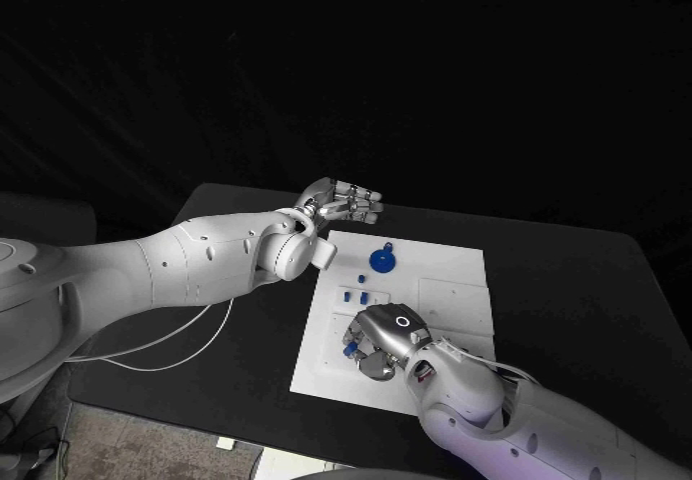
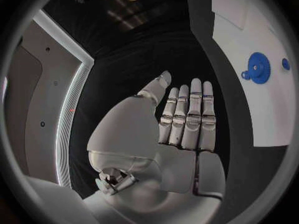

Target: Assemble the parts on the task board

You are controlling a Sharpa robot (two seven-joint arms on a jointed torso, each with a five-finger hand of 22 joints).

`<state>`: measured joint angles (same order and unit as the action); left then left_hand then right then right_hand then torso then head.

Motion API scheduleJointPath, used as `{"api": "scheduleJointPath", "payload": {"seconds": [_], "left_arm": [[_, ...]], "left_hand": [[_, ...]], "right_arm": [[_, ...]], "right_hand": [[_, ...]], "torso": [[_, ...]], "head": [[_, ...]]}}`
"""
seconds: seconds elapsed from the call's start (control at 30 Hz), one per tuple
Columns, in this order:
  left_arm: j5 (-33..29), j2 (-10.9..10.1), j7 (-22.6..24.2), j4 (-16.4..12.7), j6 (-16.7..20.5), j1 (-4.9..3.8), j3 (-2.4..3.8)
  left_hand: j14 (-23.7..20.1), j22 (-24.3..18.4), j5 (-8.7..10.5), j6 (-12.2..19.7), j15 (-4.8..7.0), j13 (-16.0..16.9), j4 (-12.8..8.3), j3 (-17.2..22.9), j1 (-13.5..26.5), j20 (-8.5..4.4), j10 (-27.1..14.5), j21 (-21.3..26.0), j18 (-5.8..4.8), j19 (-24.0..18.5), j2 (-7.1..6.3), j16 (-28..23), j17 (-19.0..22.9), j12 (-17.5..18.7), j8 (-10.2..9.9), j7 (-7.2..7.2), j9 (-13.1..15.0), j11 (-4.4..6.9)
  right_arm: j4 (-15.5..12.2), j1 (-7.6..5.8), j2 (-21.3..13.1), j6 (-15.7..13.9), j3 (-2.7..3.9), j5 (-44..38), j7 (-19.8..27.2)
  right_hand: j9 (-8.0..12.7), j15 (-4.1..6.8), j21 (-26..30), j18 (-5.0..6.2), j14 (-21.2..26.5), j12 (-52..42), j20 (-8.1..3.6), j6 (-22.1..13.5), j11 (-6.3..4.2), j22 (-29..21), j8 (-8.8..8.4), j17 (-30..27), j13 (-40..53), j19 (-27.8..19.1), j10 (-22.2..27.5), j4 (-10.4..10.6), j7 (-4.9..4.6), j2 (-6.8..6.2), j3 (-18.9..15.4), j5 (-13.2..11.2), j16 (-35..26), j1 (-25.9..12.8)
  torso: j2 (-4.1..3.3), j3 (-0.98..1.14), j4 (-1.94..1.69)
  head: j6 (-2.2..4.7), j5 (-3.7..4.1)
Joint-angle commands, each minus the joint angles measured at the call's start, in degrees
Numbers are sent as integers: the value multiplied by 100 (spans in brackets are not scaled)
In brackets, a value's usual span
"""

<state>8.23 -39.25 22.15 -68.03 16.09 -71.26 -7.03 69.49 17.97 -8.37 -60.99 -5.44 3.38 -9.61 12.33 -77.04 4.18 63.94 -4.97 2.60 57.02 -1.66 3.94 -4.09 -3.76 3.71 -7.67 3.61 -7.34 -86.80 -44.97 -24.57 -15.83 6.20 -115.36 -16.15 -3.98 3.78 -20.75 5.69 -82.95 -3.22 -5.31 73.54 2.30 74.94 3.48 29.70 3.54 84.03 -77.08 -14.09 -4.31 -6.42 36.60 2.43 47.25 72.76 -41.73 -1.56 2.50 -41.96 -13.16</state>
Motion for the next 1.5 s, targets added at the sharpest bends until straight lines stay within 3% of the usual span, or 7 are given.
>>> {"api": "scheduleJointPath", "payload": {"seconds": [0.03, 0.57, 1.3, 1.5], "left_arm": [[-37, 10, 26, -4, -90, -6, 5], [-37, -3, 23, 5, -87, -6, 5], [-37, -3, 23, 18, -99, -6, 5], [-38, 0, 21, 25, -107, -6, 5]], "left_hand": [[-18, -5, 30, 0, -28, -6, -3, -27, -1, 48, -39, -34, -72, 5, 47, -17, -3, 22, -10, -18, -2, -3], [-20, -20, 31, 0, -29, -6, 2, -32, -2, 48, -42, -35, -72, 6, 46, -17, -3, 22, -10, -18, -2, -4], [-22, -45, 31, 1, -31, -6, 10, -40, -6, 50, -46, -37, -73, 8, 45, -18, -3, 21, -10, -18, -2, -5], [-22, -45, 31, 1, -31, -6, 10, -40, -6, 50, -46, -37, -73, 8, 45, -18, -3, 21, -10, -18, -2, -5]], "right_arm": [[-17, 7, -7, 149, -8, -144, 39], [-28, 10, -23, 300, -19, -182, 14], [-11, 38, -22, 43, -22, -312, -211], [-5, 45, -21, 161, -22, -312, -220]], "right_hand": [[-10, 48, 5, 13, 8, -20, -34, 41, -130, 62, 20, 9, 10, 60, -173, -46, 8, 56, 8, 37, -14, 3], [-10, 49, 14, 15, 8, -20, -35, 44, -131, 87, 20, 13, 10, 67, -175, -55, 9, 60, 3, 37, -12, -2], [-10, 53, 12, 9, 6, -21, -42, 55, -133, 150, 21, 32, 9, 92, -189, -70, 13, 56, 28, 34, -2, 0], [-9, 53, 27, 9, 8, -20, -42, 56, -134, 159, 20, 37, 8, 92, -189, -64, 13, 48, 38, 34, -2, -6]], "torso": [[2, -2, 2], [1, 5, 7], [-1, 5, 4], [-1, 1, 1]], "head": [[0, -3], [-12, -27], [9, -10], [13, 0]]}}
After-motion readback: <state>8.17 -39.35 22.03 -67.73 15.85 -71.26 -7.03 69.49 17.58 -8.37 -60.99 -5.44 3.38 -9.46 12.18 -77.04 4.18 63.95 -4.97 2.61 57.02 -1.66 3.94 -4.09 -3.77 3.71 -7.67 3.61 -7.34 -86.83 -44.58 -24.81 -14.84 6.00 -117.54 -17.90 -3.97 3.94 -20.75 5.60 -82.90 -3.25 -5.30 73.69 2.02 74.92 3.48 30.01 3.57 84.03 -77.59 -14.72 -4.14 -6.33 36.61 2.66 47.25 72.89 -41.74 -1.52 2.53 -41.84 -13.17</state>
